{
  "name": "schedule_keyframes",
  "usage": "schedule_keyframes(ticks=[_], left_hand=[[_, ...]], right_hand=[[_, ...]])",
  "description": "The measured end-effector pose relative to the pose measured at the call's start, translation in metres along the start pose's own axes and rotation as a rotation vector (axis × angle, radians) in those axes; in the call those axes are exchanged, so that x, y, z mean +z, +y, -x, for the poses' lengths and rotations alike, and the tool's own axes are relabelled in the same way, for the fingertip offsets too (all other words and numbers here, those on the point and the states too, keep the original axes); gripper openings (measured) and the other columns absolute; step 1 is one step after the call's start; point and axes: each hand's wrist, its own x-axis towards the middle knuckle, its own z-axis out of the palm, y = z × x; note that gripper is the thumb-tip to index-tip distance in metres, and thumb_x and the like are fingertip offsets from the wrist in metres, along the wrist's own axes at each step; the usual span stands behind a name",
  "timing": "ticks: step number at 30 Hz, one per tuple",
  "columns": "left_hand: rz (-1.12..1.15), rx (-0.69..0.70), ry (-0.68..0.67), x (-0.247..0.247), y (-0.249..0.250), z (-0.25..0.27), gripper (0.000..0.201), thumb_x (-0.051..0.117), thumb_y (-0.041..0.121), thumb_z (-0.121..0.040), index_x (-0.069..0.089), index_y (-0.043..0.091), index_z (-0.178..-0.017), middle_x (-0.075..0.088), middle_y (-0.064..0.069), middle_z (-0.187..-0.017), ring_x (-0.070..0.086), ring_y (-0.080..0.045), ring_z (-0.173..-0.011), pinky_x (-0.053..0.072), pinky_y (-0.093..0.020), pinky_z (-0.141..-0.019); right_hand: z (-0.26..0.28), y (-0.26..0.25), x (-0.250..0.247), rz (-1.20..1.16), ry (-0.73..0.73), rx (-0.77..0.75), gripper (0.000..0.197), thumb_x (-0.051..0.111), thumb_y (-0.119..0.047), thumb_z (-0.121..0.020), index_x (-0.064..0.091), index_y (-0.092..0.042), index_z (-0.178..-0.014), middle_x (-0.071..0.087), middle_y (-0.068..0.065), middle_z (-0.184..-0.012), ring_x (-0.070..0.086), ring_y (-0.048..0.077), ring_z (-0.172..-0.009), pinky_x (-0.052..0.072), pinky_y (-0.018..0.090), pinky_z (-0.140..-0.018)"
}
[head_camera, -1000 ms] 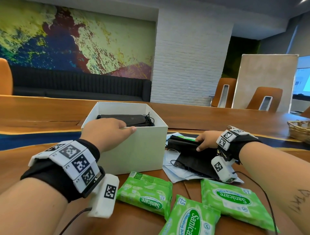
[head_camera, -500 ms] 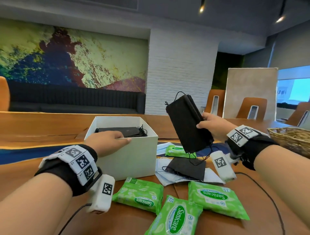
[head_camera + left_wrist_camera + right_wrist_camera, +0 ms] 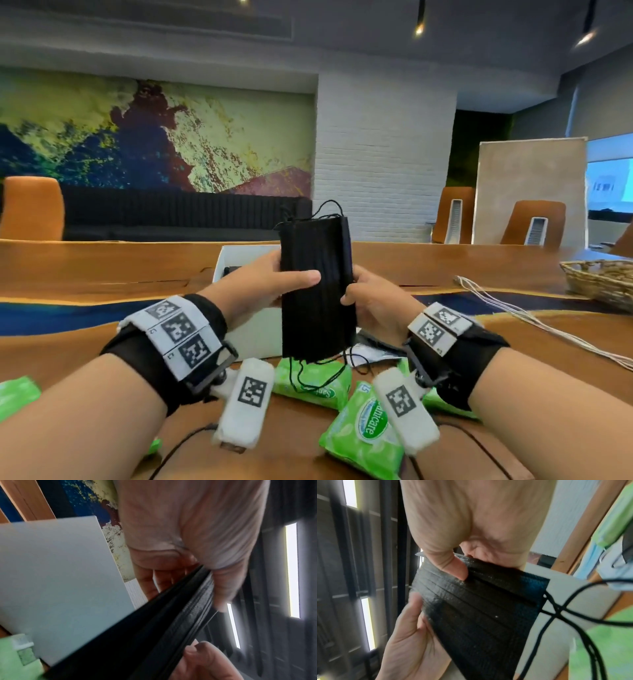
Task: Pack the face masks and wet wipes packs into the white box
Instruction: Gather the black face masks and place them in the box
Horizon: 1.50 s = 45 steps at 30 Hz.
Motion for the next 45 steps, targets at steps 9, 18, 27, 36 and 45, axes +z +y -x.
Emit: schedule_keyframes(ticks=[9,18,27,36,45], left_hand=[[-0.173,-0.247,0.035,-0.033,-0.016,0.04,0.021,0.057,0.003,-0.09,0.058,0.019,-0.104,0.069,-0.005,-0.101,0.066,-0.017,-0.096,0.05,-0.031,-0.09],[-0.05,-0.302,-0.03,-0.033,-0.045,0.055,0.041,0.067,-0.001,-0.079,0.054,0.017,-0.114,0.066,-0.007,-0.109,0.065,-0.02,-0.1,0.051,-0.03,-0.084],[0.11,-0.244,0.102,-0.048,-0.054,0.057,0.028,0.061,-0.003,-0.085,0.063,0.013,-0.108,0.073,-0.004,-0.096,0.068,-0.02,-0.097,0.051,-0.032,-0.083],[0.075,-0.349,-0.041,-0.046,-0.071,0.064,0.044,0.064,-0.003,-0.084,0.056,0.018,-0.121,0.068,-0.006,-0.116,0.063,-0.02,-0.11,0.05,-0.034,-0.093],[-0.065,-0.423,0.041,-0.045,-0.078,0.056,0.034,0.063,0.012,-0.09,0.055,0.011,-0.123,0.066,-0.011,-0.113,0.062,-0.025,-0.107,0.049,-0.04,-0.096]], right_hand=[[-0.01,0.031,0.034,0.061,-0.177,0.018,0.043,0.061,-0.002,-0.082,0.053,-0.018,-0.122,0.06,0.01,-0.123,0.057,0.023,-0.112,0.043,0.046,-0.101],[-0.022,0.048,0.061,0.193,-0.172,-0.023,0.024,0.063,0.006,-0.083,0.051,-0.015,-0.08,0.055,0.001,-0.077,0.056,0.013,-0.073,0.049,0.024,-0.066],[-0.037,0.005,0.078,0.308,-0.108,-0.208,0.018,0.076,-0.011,-0.075,0.063,-0.017,-0.085,0.064,0.003,-0.082,0.062,0.019,-0.082,0.051,0.03,-0.077],[-0.045,0.017,0.084,0.458,-0.056,-0.164,0.024,0.079,-0.026,-0.074,0.057,-0.023,-0.082,0.063,0.001,-0.084,0.063,0.019,-0.082,0.051,0.035,-0.081],[-0.049,0.015,0.089,0.19,0.07,-0.174,0.017,0.072,-0.013,-0.08,0.055,-0.017,-0.081,0.057,0.003,-0.081,0.057,0.018,-0.077,0.047,0.026,-0.071]])
